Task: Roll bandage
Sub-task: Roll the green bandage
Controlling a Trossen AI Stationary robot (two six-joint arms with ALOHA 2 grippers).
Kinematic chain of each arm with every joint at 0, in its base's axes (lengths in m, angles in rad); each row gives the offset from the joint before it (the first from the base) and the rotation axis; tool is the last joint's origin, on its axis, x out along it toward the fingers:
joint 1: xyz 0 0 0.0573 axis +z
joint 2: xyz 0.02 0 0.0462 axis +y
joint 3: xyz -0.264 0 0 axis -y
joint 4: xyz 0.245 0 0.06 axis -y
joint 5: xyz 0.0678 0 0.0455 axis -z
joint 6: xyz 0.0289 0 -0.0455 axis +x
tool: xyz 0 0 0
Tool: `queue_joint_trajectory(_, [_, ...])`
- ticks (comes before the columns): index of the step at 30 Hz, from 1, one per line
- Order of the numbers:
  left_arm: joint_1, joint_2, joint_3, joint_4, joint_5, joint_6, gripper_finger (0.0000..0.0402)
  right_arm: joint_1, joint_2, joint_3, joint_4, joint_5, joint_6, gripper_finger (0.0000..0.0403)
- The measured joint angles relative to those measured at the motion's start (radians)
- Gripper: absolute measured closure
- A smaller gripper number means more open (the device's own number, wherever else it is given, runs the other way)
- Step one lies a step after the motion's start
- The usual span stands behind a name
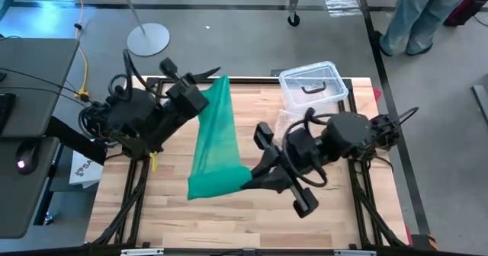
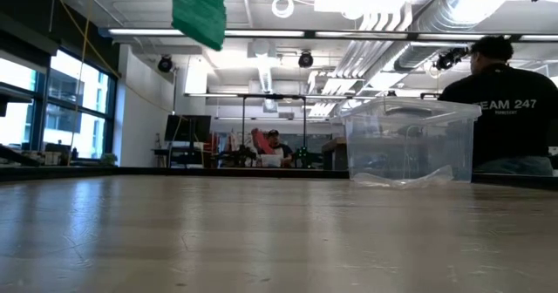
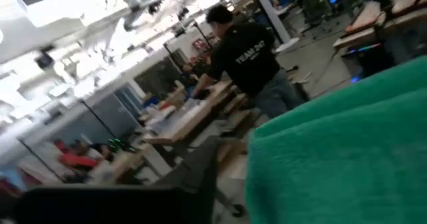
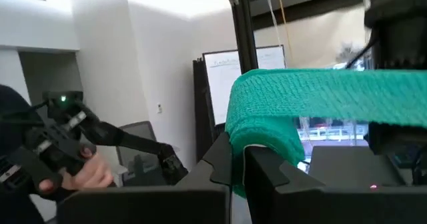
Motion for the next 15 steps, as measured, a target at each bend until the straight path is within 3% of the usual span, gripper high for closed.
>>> queue_joint_trajectory(8, [0.003, -0.053, 0.0, -0.391, 0.145, -0.483, 0.02, 0.049, -0.044, 0.0, -0.006, 0.184, -0.151, 0.0396])
queue_joint_trajectory(15, [-0.022, -0.111, 0.0, -0.674, 0.213, -0.785, 0.0177, 0.092, -0.105, 0.0, -0.065, 0.43, -0.222, 0.0396])
